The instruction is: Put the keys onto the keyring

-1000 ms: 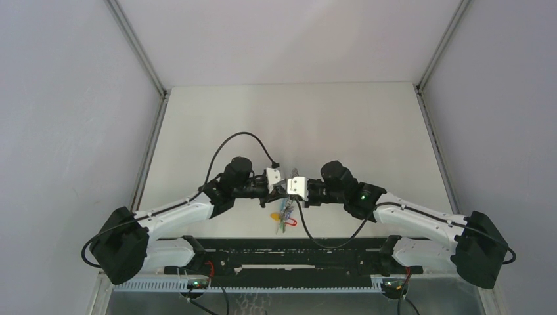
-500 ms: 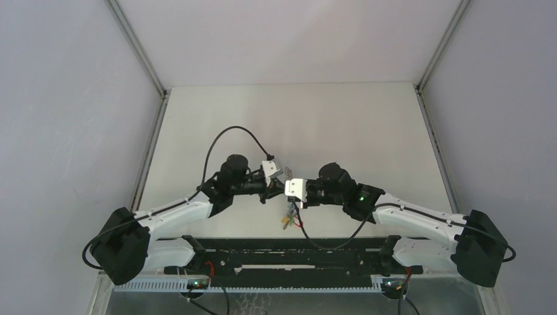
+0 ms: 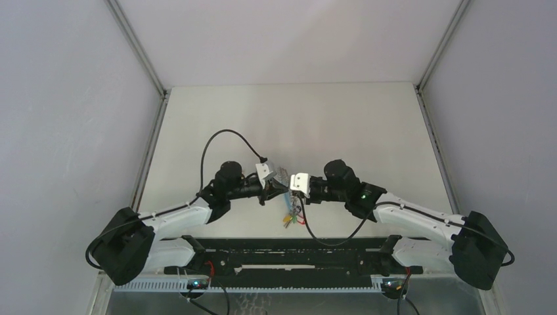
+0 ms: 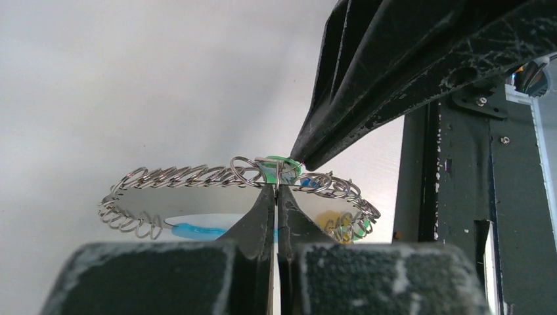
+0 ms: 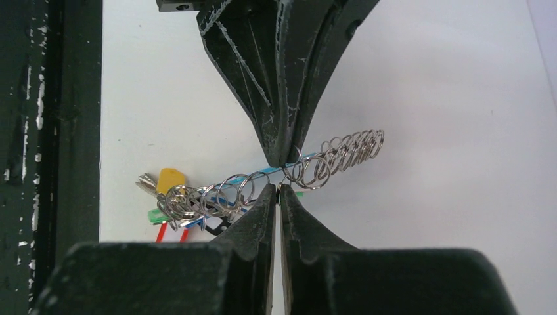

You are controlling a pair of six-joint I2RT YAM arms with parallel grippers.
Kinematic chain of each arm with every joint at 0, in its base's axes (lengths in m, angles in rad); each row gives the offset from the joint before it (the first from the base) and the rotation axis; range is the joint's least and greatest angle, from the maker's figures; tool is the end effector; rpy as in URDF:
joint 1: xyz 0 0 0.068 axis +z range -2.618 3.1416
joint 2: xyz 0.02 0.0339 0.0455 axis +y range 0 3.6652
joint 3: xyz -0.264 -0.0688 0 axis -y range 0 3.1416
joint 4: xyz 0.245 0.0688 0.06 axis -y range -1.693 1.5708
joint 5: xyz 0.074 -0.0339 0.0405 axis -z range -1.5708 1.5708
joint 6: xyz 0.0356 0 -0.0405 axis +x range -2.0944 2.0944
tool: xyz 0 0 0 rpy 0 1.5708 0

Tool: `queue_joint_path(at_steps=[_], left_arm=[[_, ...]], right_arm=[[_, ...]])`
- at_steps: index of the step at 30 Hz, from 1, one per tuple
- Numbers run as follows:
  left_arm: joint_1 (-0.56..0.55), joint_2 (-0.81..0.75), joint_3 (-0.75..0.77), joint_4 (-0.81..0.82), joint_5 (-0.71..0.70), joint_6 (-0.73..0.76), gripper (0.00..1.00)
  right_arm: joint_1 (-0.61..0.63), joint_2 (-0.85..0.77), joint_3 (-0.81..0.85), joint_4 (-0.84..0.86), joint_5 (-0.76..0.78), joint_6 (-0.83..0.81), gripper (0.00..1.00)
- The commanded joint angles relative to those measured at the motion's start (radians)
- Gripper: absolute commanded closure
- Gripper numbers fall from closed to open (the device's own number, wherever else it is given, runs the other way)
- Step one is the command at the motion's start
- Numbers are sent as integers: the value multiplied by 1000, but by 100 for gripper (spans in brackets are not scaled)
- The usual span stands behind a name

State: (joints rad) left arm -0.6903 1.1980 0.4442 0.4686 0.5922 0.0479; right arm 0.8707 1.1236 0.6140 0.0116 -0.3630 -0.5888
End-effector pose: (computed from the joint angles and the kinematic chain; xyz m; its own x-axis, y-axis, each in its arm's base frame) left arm 0.1746 -0.1700 0.2063 -0.1716 0.1933 -0.9660 0.9507 0.2898 -0.1109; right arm 0.1470 0.1942 0.2332 0.2527 -0.5058 -0.8248 -0.9326 0.0996 -0.3469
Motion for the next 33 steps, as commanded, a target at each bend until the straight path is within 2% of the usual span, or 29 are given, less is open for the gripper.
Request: queue_joint_path(at_steps=[1, 6, 11, 18, 28, 33], left_arm=[[23, -21, -35, 223, 11, -35, 100], [29, -24, -62, 279, 10, -42, 100], [32, -25, -72, 295, 39, -23, 100], [32, -52, -91, 294, 45, 10, 100], [32, -59, -106, 330, 80, 9, 100], [32, -59, -108, 339, 84, 10, 100]], right_arm=[[-28, -46, -3, -7, -123, 43, 94], [-67, -73, 4, -61, -225, 43, 87], [-114, -81, 29, -110, -273, 48, 86], [-248, -111, 29, 6, -379, 147, 83], [-281, -5, 34, 226, -463, 312, 79], [-281, 59, 72, 234, -536, 330, 80]])
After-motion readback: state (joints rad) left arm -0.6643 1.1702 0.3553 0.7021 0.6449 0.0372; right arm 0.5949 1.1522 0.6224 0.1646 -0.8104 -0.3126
